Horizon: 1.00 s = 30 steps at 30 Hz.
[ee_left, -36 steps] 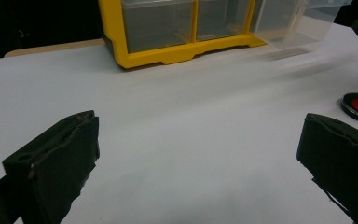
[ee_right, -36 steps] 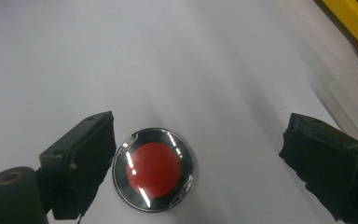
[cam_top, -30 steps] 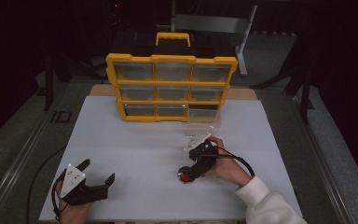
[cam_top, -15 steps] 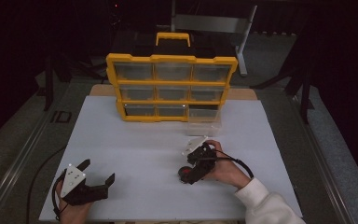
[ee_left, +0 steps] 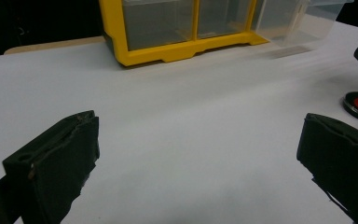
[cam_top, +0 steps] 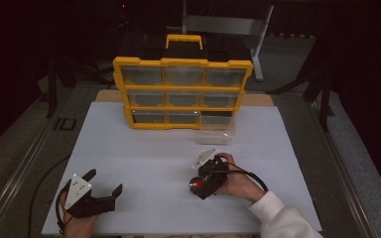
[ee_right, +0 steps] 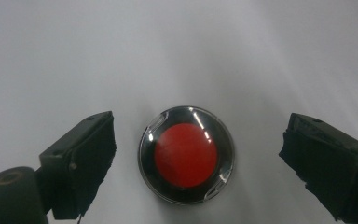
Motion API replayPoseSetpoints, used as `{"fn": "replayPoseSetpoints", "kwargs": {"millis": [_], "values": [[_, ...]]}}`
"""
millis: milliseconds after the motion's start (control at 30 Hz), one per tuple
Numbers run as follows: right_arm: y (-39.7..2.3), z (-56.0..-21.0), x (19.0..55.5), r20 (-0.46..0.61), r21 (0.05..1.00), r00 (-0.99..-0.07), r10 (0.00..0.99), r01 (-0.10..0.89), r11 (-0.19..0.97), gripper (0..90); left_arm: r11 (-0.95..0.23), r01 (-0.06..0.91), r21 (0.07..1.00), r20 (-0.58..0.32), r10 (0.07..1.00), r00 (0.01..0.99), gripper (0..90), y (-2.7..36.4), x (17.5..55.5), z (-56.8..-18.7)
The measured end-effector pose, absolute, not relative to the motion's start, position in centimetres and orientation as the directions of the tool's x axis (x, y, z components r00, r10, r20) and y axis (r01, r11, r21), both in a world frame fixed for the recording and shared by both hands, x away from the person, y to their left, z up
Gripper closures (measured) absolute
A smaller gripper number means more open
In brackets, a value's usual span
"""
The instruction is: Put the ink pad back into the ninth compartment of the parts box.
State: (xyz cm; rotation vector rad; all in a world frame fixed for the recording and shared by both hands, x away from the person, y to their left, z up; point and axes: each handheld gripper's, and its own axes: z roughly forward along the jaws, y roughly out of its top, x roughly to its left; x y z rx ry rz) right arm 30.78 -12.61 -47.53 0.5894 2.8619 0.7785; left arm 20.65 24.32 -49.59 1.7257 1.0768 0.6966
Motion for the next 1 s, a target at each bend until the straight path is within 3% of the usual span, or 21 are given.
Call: {"fn": "replayPoseSetpoints", "kwargs": {"millis": [467, 900, 1000], "values": [[-11.7, -49.3, 30.6, -0.002, 0.440, -0.921, 0.390, 0.349, 0.827, 9.5, -0.158, 0.352, 0.923, -0.016, 0.896, 0.444, 0.0, 24.4, 20.6, -49.6], [-11.6, -50.2, 30.8, 0.014, 0.381, -0.919, 0.395, 0.370, 0.847, 17.9, -0.156, 0.352, 0.923, -0.018, 0.896, 0.444, 0.0, 24.4, 20.6, -49.6], [-11.6, -50.0, 30.7, 0.014, 0.378, -0.923, 0.385, 0.362, 0.852, 23.4, -0.156, 0.351, 0.923, -0.018, 0.895, 0.445, 0.0, 24.4, 20.6, -49.5]]}}
